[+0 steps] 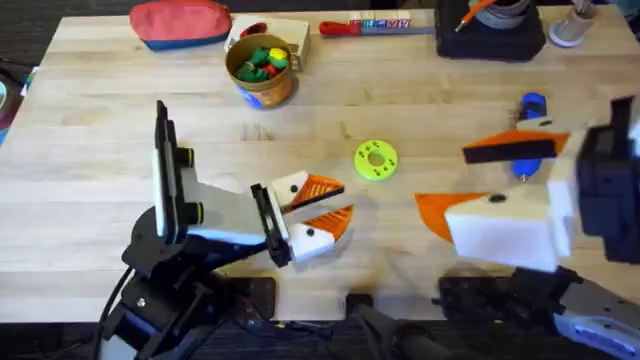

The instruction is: Pick up the gripper from the table and insert it into the empty holder that is missing its gripper. Then pick up a screw, insert it into the mounting hole, and use the screwdriver to tighten it. Finally, clean up the table by picking up the vegetable and placing it into the bucket.

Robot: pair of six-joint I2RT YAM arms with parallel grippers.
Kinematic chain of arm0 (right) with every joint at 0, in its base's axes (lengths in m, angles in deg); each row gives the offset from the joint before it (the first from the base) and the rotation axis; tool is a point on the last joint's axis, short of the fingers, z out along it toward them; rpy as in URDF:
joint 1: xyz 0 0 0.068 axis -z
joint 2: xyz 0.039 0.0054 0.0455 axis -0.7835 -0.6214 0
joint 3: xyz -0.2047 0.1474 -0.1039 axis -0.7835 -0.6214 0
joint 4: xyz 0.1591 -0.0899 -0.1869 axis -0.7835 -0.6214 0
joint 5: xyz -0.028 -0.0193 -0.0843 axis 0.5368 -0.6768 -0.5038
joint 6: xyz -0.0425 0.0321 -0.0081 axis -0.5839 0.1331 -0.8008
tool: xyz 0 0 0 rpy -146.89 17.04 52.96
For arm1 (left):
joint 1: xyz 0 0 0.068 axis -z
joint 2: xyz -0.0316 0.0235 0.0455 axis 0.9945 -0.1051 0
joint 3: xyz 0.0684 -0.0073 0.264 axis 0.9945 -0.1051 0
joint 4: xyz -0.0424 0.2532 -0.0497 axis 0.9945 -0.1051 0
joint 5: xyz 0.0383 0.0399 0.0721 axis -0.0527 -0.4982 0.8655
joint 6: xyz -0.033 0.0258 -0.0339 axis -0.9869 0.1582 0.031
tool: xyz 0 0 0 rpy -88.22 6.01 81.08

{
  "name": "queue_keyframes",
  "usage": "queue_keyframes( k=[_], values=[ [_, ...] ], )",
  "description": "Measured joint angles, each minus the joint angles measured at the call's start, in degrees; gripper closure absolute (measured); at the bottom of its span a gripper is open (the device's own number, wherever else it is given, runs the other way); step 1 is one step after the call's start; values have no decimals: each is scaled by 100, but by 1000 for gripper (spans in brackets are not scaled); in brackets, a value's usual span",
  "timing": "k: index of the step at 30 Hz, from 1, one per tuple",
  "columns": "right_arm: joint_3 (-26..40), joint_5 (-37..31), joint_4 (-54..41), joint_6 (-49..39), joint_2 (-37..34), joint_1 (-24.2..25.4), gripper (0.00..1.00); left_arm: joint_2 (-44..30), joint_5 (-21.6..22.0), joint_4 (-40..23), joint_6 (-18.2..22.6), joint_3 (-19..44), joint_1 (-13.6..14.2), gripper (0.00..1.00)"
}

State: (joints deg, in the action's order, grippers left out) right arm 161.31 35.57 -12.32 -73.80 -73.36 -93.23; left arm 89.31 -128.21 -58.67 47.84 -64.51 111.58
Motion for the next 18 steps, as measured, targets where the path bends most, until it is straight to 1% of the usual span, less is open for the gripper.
queue_keyframes(
  k=[1,2,3,4,8,12,15,18],
  values=[
    [-72,48,-8,2,64,0,10,0,5,0,6,0,0,779],
    [-147,96,-21,2,115,0,10,0,14,0,6,0,0,923],
    [-236,129,-22,4,161,0,10,0,31,2,19,0,0,976],
    [-333,156,-21,4,205,0,10,0,45,2,18,0,0,992],
    [-709,201,40,32,312,0,10,0,65,2,17,0,0,994],
    [-1126,175,357,85,289,0,10,2,74,2,17,0,0,995],
    [-1432,-33,594,120,174,0,10,0,82,2,17,0,0,995],
    [-1650,-475,723,310,-102,127,10,0,85,2,17,0,0,995]
  ],
)
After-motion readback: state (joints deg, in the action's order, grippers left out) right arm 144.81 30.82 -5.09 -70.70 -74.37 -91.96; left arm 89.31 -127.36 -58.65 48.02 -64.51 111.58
